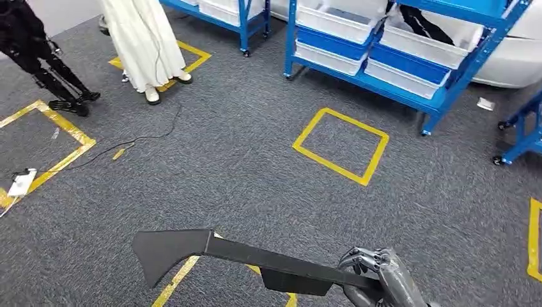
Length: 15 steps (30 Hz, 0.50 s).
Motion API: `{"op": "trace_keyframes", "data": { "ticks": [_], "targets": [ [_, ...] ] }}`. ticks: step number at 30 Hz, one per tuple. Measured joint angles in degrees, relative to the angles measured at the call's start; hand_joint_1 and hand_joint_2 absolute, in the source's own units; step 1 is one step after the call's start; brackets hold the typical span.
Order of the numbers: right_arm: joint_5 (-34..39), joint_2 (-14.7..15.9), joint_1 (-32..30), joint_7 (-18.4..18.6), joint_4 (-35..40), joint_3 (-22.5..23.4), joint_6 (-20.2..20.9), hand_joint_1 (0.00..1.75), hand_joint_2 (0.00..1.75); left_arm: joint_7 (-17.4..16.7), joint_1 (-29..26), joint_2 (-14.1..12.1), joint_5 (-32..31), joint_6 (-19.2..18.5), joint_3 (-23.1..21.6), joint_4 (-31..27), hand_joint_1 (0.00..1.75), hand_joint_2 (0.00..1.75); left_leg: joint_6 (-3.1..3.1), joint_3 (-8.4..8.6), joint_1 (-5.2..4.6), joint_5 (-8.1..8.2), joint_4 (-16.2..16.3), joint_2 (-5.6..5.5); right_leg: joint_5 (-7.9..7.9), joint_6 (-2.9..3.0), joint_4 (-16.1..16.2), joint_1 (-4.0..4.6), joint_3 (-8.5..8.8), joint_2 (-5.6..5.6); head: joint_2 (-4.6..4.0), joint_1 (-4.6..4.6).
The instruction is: Take the parts from the cabinet and place them on the table.
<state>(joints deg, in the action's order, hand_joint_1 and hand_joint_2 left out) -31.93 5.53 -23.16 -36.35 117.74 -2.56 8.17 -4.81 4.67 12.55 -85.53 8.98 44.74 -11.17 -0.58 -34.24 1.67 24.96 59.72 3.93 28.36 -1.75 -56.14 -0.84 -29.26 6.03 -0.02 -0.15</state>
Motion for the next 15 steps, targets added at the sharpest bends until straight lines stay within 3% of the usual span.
{"op": "trace_keyframes", "data": {
  "ticks": [1,3,4,5,6,8,9,10,11,12,13,14,15],
  "targets": [
    [0.0,0.0,0.0,0.0,0.2,0.0,-0.1,1.75,1.75,0.0,0.0,0.0,0.0,0.0,0.0,0.0,0.00,0.00,0.30,-0.26,-0.23,0.06,0.0,-0.52,-0.04,-0.21,0.2,0.19,0.67,0.45,0.00,0.00],
    [-0.3,-0.1,0.1,0.0,0.5,-0.1,-0.1,1.75,1.75,0.0,0.1,-0.1,0.0,0.0,0.0,0.0,0.00,0.00,1.29,-0.50,-0.84,-0.34,-0.5,-1.98,-0.04,-1.16,0.4,0.50,1.04,1.82,0.00,-0.11],
    [-0.5,-0.1,0.1,0.0,0.7,-0.1,-0.2,1.75,1.75,0.0,0.2,0.0,0.0,-0.1,-0.1,0.0,0.00,0.00,1.98,-0.11,-0.35,-0.79,-1.0,-2.72,0.64,-1.40,-0.3,-0.08,0.39,0.65,0.00,-0.13],
    [-0.8,-0.1,0.2,0.0,0.8,-0.2,-0.2,1.75,1.75,-0.1,0.4,0.0,0.0,-0.1,-0.1,0.0,0.00,0.00,2.49,-0.22,-0.44,-1.09,-1.2,-3.36,2.20,-1.04,-2.7,-0.17,-0.51,-2.16,0.00,0.26],
    [-0.9,-0.2,0.2,0.0,0.9,-0.2,-0.3,1.75,1.75,-0.2,0.6,0.0,0.0,-0.1,-0.2,0.0,0.00,0.00,2.78,-0.50,-0.54,-1.25,-1.2,-3.97,4.25,-0.64,-7.2,-0.43,-2.64,-4.15,0.00,0.34],
    [-1.2,-0.2,0.3,0.0,0.9,-0.3,-0.2,1.75,1.75,-0.1,0.9,0.0,0.0,-0.3,-0.5,0.0,0.00,0.00,2.95,-0.84,-0.69,-1.37,-1.2,-5.81,7.76,-0.51,-17.0,-0.43,-7.91,-5.49,0.00,0.46],
    [-1.3,-0.2,0.3,0.1,0.9,-0.4,-0.2,1.75,1.75,-0.1,0.9,0.0,0.0,-0.4,-0.5,0.0,0.00,0.00,3.03,-0.88,-0.83,-1.42,-1.1,-6.69,7.98,-0.85,-19.2,-0.25,-9.26,-5.69,0.00,0.46],
    [-1.4,-0.3,0.4,0.1,0.9,-0.4,-0.2,1.75,1.75,-0.1,0.9,0.0,0.0,-0.4,-0.5,0.0,0.00,0.00,3.07,-0.87,-0.95,-1.46,-1.1,-7.61,7.03,-1.21,-18.2,-0.22,-9.15,-5.82,0.00,0.39],
    [-1.4,-0.3,0.4,0.1,0.9,-0.4,-0.2,1.75,1.75,-0.1,0.9,0.0,0.0,-0.4,-0.5,0.0,0.00,0.00,3.07,-0.82,-1.08,-1.50,-1.1,-8.54,5.00,-1.67,-14.5,-0.20,-7.62,-5.98,0.00,0.44],
    [-1.4,-0.3,0.5,0.1,0.9,-0.5,-0.3,1.75,1.75,-0.1,0.9,0.0,0.0,-0.4,-0.6,0.0,0.00,0.00,3.00,-0.75,-1.15,-1.56,-1.1,-9.43,2.60,-2.00,-9.3,-0.15,-5.23,-6.51,0.00,0.46],
    [-1.4,-0.3,0.6,0.1,0.9,-0.6,-0.2,1.75,1.75,-0.1,0.9,0.0,0.0,-0.4,-0.6,0.0,0.00,0.00,2.89,-0.69,-1.18,-1.65,-1.1,-10.28,0.28,-1.98,-3.3,-0.16,-2.46,-8.05,0.00,0.44],
    [-1.5,-0.3,0.8,0.1,0.9,-0.7,-0.2,1.75,1.75,0.0,0.9,0.2,0.0,-0.4,-0.7,0.0,0.00,0.00,2.72,-0.80,-1.09,-1.76,-1.1,-10.77,-0.49,-1.26,-0.5,-0.14,-1.53,-10.79,0.00,0.42],
    [-1.5,-0.4,0.8,0.1,1.0,-0.7,-0.2,1.75,1.75,0.0,1.0,0.2,0.0,-0.4,-0.7,0.0,0.00,0.00,2.35,-0.97,-1.44,-1.72,-1.0,-11.45,-0.81,-0.46,0.0,0.37,-1.68,-10.33,0.00,0.44]
  ]
}}
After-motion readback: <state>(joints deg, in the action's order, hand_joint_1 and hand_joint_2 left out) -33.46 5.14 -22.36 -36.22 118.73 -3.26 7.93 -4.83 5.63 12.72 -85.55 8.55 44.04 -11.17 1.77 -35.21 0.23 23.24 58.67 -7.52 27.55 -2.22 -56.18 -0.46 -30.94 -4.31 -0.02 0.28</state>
